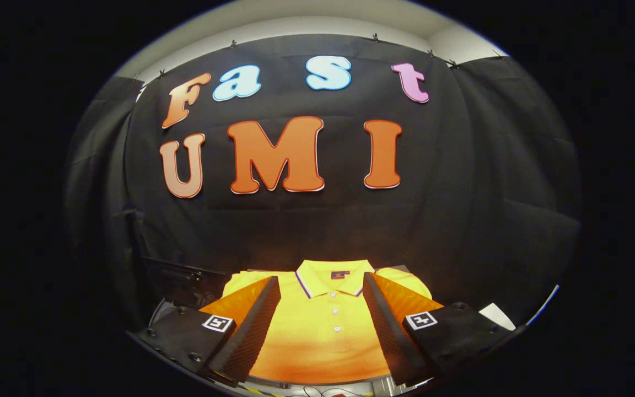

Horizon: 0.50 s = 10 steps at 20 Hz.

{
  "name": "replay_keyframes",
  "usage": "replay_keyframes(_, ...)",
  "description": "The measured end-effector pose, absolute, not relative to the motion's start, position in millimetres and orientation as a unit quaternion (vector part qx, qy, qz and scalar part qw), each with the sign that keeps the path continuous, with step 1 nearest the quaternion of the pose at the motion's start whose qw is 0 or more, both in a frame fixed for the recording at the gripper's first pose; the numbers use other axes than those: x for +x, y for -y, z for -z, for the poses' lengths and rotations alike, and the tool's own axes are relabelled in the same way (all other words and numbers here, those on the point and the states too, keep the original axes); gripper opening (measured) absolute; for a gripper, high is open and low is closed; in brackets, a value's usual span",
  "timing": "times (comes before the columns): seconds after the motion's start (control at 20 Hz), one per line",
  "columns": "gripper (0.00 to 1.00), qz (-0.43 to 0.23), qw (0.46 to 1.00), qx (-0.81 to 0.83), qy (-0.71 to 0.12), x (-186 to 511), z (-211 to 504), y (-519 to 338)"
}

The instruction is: Put the clothes into the washing machine and then close the washing machine lid.

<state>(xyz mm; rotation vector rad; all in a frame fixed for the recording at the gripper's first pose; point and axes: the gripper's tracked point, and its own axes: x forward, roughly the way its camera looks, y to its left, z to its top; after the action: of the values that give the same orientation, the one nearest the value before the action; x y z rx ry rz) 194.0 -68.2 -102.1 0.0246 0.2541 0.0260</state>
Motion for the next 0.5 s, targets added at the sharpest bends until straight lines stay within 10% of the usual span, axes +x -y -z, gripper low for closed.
replay_keyframes(0.5, 0.98, -0.015, 0.968, 0.018, -0.249, 260, 193, 76)
